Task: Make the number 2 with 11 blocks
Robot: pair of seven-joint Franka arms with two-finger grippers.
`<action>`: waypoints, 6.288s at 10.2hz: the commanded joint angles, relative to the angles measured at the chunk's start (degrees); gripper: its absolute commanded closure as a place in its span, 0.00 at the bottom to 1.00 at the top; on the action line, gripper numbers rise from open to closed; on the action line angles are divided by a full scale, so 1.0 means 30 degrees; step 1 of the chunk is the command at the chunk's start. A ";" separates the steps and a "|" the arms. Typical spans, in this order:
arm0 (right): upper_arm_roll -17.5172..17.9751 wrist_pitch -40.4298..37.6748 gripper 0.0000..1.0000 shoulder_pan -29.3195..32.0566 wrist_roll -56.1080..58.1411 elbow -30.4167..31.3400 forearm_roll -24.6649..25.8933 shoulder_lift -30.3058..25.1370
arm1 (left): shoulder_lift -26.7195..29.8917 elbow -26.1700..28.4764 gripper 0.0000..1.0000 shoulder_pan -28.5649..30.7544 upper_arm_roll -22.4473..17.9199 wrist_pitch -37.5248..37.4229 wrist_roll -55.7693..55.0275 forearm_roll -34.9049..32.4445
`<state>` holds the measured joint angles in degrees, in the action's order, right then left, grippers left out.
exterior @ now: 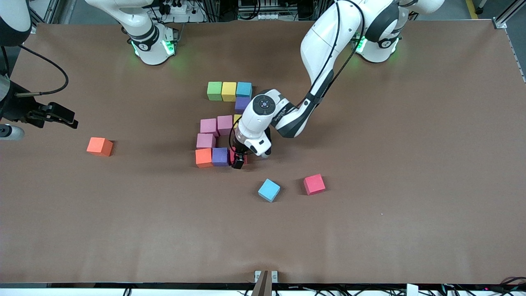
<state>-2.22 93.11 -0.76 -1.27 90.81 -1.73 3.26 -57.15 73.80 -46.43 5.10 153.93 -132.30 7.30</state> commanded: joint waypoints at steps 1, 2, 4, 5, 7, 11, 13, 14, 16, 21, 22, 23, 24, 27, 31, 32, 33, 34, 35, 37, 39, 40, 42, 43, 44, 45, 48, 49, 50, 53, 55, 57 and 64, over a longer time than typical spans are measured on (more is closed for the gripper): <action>-0.0022 -0.0218 0.00 -0.0039 -0.0106 -0.0652 0.0284 0.0232 | 0.0356 -0.0080 0.00 0.0126 -0.0032 -0.0157 0.0449 0.0438; -0.0022 -0.0218 0.00 -0.0069 -0.0105 -0.0681 0.0342 0.0203 | 0.0590 -0.0080 0.00 0.0358 0.0055 -0.0506 0.0449 0.0438; -0.0109 -0.0363 0.00 0.0134 -0.0076 -0.1206 0.0343 0.0202 | 0.1117 -0.0080 0.00 0.0419 0.0115 -0.1356 0.0449 0.0467; -0.0139 -0.0364 0.00 0.0194 -0.0076 -0.1296 0.0343 0.0202 | 0.1439 -0.0080 0.00 0.0448 0.0144 -0.1853 0.0449 0.0497; -0.0139 -0.0364 0.00 0.0310 -0.0047 -0.1531 0.0343 0.0202 | 0.1938 -0.0080 0.00 0.0827 0.0610 -0.2528 0.0449 0.0585; -0.0139 -0.0423 0.00 0.0341 -0.0017 -0.1764 0.0313 0.0086 | 0.3722 0.0067 0.00 0.2084 0.1138 -0.5744 0.1994 0.0584; -0.0139 -0.0422 0.00 0.0340 -0.0017 -0.1765 0.0285 0.0173 | 0.4893 0.0096 0.00 0.4012 0.2189 -0.8319 0.5406 0.0584; -0.0139 -0.0394 0.00 0.0399 -0.0075 -0.1765 0.0284 0.0173 | 0.5334 0.0212 0.00 0.4690 0.2427 -0.9260 0.7053 0.0556; -0.0139 -0.0423 0.00 0.0574 -0.0076 -0.1765 0.0226 0.0173 | 0.5980 0.0243 0.00 0.4931 0.2284 -1.1279 1.1263 0.0031; -0.0080 -0.0920 0.00 0.0634 0.1302 -0.1706 0.0021 0.0115 | 0.7972 0.0243 0.00 0.6801 0.2224 -1.5884 2.2663 -0.1932; -0.0051 -0.0950 0.00 0.0605 0.1272 -0.1649 0.0021 0.0057 | 0.8323 0.0243 0.00 0.7183 0.2224 -1.6500 2.4106 -0.2283; -0.0022 -0.1211 0.00 0.0604 0.1272 -0.1619 0.0021 -0.0060 | 0.8646 0.0214 0.00 0.7506 0.2224 -1.6941 2.5165 -0.2808; -0.0022 -0.1330 0.00 0.0604 0.1272 -0.1619 -0.0037 -0.0148 | 0.9055 0.0213 0.00 0.7683 0.2224 -1.7381 2.6655 -0.3742; 0.0037 -0.1331 0.00 0.0517 0.1272 -0.1619 -0.0067 -0.0149 | 0.9731 0.0184 0.00 0.7948 0.2224 -1.8640 3.0877 -0.5679; 0.0008 -0.1331 0.00 0.0575 0.1243 -0.1648 -0.0067 -0.0149 | 1.0784 0.0097 0.00 0.9382 0.2312 -2.0047 3.3725 -0.5597; 0.0008 -0.1302 0.00 0.0604 0.1271 -0.1648 -0.0067 -0.0120 | 1.1223 0.0096 0.00 0.9413 0.2312 -2.0283 3.3875 -0.5655; -0.0021 -0.1215 0.00 0.0604 0.1272 -0.1590 -0.0067 -0.0091 | 1.1633 0.0096 0.00 0.9500 0.2312 -2.0865 3.3935 -0.5626; -0.0051 -0.1243 0.00 0.0604 0.1272 -0.1619 -0.0067 -0.0091 | 1.1724 0.0067 0.00 0.9501 0.2341 -2.1509 3.4399 -0.5626; -0.0051 -0.1272 0.00 0.0633 0.1272 -0.1619 -0.0067 -0.0120 | 1.2218 0.0067 0.00 0.9530 0.2196 -2.1661 3.4955 -0.5626; -0.0080 -0.1272 0.00 0.0663 0.1272 -0.1619 -0.0067 -0.0091 | 1.2660 0.0067 0.00 0.9559 0.2078 -2.2273 3.5311 -0.5481; -0.0080 -0.1301 0.00 0.0692 0.1272 -0.1619 -0.0067 -0.0091 | 1.3332 0.0067 0.00 1.0202 0.2078 -2.2569 3.5894 -0.5102; -0.0080 -0.1302 0.00 0.0692 0.1272 -0.1619 -0.0067 -0.0120 | 1.3830 0.0067 0.00 1.0697 0.2078 -2.2774 3.6507 -0.4780; -0.0080 -0.1302 0.00 0.0692 0.1272 -0.1619 -0.0067 -0.0120 | 1.4214 0.0067 0.00 1.1810 0.2078 -2.3768 3.8290 -0.4777; -0.0080 -0.1302 0.00 0.0692 0.1272 -0.1619 -0.0067 -0.0120 | 1.4593 0.0067 0.00 1.2077 0.2049 -2.3801 3.8997 -0.4719; -0.0080 -0.1302 0.00 0.0692 0.1272 -0.1619 -0.0067 -0.0120 | 1.4712 0.0067 0.00 1.2311 0.2077 -2.3801 3.9062 -0.4544; -0.0109 -0.1302 0.00 0.0692 0.1272 -0.1619 -0.0067 -0.0120 | 1.4743 0.0067 0.00 1.2691 0.2078 -2.4294 3.9352 -0.4455; -0.0110 -0.1302 0.00 0.0721 0.1272 -0.1619 -0.0067 -0.0120 | 1.5620 0.0242 0.00 1.3163 0.1552 -2.4475 4.1958 -0.4454; -0.0139 -0.1302 0.00 0.0721 0.1272 -0.1619 -0.0067 -0.0120 | 1.5912 0.0562 0.00 1.3134 0.1028 -2.4446 4.1992 -0.4251; -0.0139 -0.1302 0.00 0.0750 0.1272 -0.1619 -0.0067 -0.0120 | 1.6350 0.1087 0.00 1.3105 0.0965 -2.4446 4.1789 -0.3814; -0.0139 -0.1331 0.00 0.0751 0.1271 -0.1619 -0.0067 -0.0120 | 1.6734 0.1589 0.00 1.3134 0.0935 -2.4416 4.1670 -0.3635; -0.0139 -0.1302 0.00 0.0751 0.1272 -0.1619 -0.0067 -0.0120 | 1.6968 0.2028 0.00 1.3455 0.0877 -2.4387 4.1728 -0.3431; -0.0139 -0.1331 0.00 0.0750 0.1271 -0.1619 -0.0067 -0.0120 | 1.7260 0.2001 0.00 1.3368 -0.0934 -2.4387 4.2602 -0.2204; -0.0139 -0.1302 0.00 0.0751 0.1272 -0.1619 -0.0067 -0.0120 | 1.7702 0.2469 0.00 1.3515 -0.2639 -2.4533 4.3603 -0.2403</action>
